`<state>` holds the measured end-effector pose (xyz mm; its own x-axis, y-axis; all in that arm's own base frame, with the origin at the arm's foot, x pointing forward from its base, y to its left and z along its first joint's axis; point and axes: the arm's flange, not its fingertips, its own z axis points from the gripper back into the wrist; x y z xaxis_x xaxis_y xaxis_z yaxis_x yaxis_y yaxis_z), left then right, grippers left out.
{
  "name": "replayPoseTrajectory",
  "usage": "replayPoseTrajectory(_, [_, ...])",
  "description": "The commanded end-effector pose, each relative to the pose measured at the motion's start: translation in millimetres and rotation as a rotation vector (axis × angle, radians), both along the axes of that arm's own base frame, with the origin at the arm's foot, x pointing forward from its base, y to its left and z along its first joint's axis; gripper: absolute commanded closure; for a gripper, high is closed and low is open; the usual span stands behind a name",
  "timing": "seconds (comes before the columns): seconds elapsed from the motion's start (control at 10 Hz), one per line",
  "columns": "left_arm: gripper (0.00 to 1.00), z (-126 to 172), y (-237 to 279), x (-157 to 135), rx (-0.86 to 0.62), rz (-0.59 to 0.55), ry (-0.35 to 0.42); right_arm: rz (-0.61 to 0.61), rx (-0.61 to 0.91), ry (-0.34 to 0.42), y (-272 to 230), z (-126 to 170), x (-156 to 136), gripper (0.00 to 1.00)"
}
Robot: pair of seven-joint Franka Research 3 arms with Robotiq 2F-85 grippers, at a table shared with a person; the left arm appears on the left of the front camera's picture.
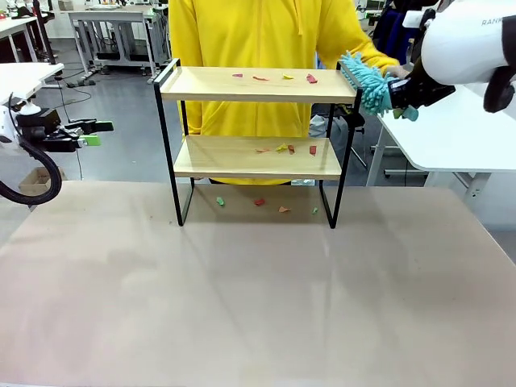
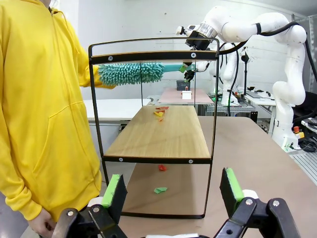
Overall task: Clean the shelf.
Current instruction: Pick up the Duster handed by the human, then clean the specific section of the Shelf indicated by the human with the Duster.
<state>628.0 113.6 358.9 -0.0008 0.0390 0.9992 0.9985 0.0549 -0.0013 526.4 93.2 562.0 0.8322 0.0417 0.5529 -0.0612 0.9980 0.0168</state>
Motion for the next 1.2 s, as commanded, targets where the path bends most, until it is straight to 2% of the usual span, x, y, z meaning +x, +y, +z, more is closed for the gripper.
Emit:
replayPoseTrajectory(0.0, [0.00, 2.2, 0.8, 0.4, 0.001, 0.003, -0.014, 0.021, 0.014, 0.003, 2.8, -1.0, 0.2, 1.00])
replayPoseTrajectory(0.9, [0.00, 2.2, 0.8, 0.4, 0.001, 0.003, -0.014, 0.021, 0.014, 0.003, 2.8, -1.0, 0.2, 1.00])
replayPoseTrajectory(1.0, [0.00, 2.2, 0.8, 0.4, 0.001, 0.003, -0.014, 0.007, 0.002, 0.007, 4.4, -3.5, 0.6, 0.87])
replayPoseTrajectory(1.1, [0.00, 2.2, 0.8, 0.4, 0.001, 0.003, -0.014, 0.038, -0.014, 0.035, -22.4, 6.1, -0.3, 0.87])
